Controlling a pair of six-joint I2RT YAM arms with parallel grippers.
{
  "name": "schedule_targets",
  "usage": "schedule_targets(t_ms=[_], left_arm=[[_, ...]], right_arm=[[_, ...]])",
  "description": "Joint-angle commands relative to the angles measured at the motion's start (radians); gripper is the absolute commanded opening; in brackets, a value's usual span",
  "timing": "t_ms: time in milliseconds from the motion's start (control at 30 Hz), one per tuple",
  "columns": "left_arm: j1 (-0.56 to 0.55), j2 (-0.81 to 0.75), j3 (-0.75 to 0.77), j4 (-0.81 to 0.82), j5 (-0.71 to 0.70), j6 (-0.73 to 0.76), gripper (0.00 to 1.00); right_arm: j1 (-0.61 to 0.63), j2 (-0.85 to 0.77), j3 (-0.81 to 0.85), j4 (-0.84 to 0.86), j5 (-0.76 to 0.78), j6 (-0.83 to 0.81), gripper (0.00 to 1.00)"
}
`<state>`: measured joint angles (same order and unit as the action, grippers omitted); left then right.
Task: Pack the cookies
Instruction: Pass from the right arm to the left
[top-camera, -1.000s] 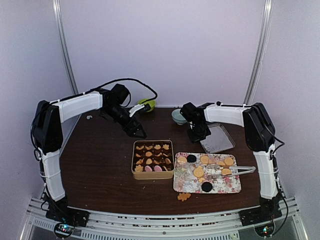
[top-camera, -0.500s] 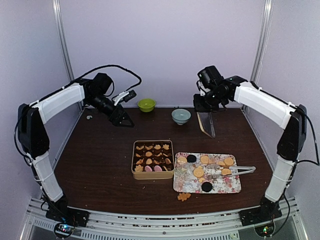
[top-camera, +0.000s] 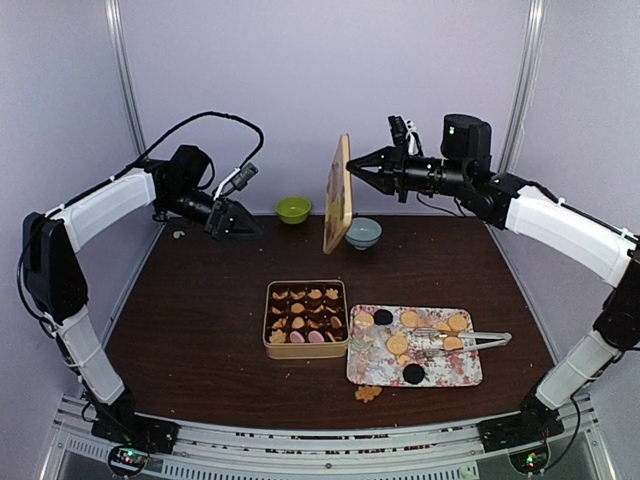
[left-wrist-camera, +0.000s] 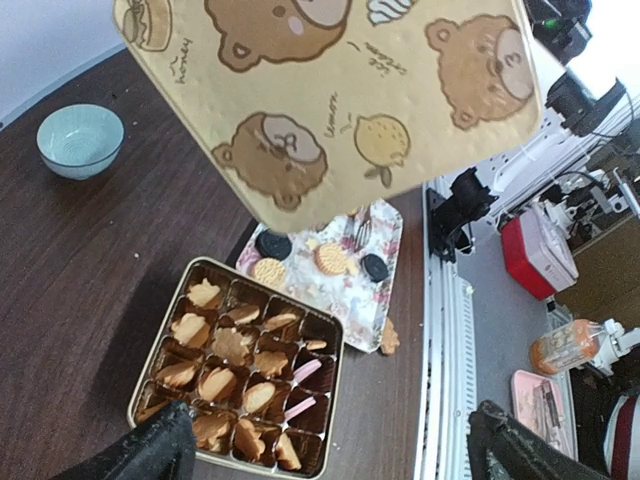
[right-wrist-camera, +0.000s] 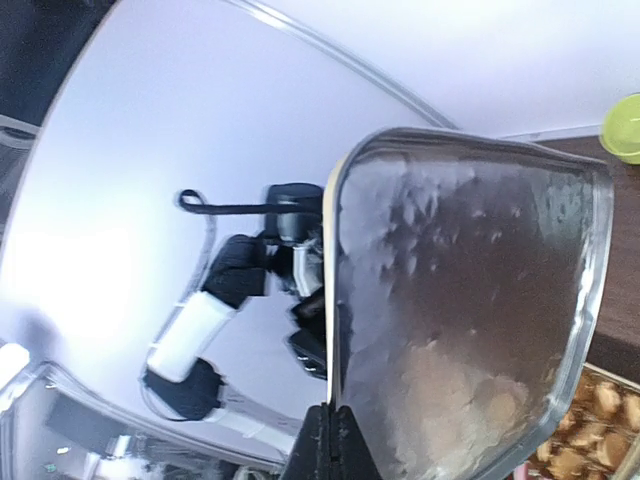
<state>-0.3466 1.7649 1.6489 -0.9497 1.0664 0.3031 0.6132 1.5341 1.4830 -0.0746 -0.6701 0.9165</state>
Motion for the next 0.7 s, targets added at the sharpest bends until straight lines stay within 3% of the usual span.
schedule_targets(t_ms=[0, 200, 367, 467, 567, 667], left_arm=[[0.007, -0.054, -0.022, 0.133, 0.141, -0.126, 0.98], [0.018, -0.129, -0.103, 0.371, 0.187, -0.345, 0.98], [0.047, -0.177, -0.231, 0.829, 0.246, -0.737, 0.98], [0.047, -0.173, -0.255, 0.975, 0.269, -0.877, 0.98], [0.047, -0.167, -0.337, 1.359, 0.281, -1.174, 0.98], [0.049, -0.111, -0.437, 2.02, 0.256, -1.68, 0.98]], right_arm=[[0.035, 0.029, -0.06, 0.691, -0.224, 0.421, 0.0], [0.09, 0.135, -0.028, 1.075, -0.233, 0.696, 0.0], [0.134, 0.202, 0.022, 1.184, -0.229, 0.778, 0.0], [0.152, 0.234, 0.048, 1.224, -0.216, 0.811, 0.0], [0.164, 0.267, 0.076, 1.276, -0.198, 0.846, 0.0], [0.177, 0.299, 0.101, 1.316, -0.179, 0.873, 0.0]])
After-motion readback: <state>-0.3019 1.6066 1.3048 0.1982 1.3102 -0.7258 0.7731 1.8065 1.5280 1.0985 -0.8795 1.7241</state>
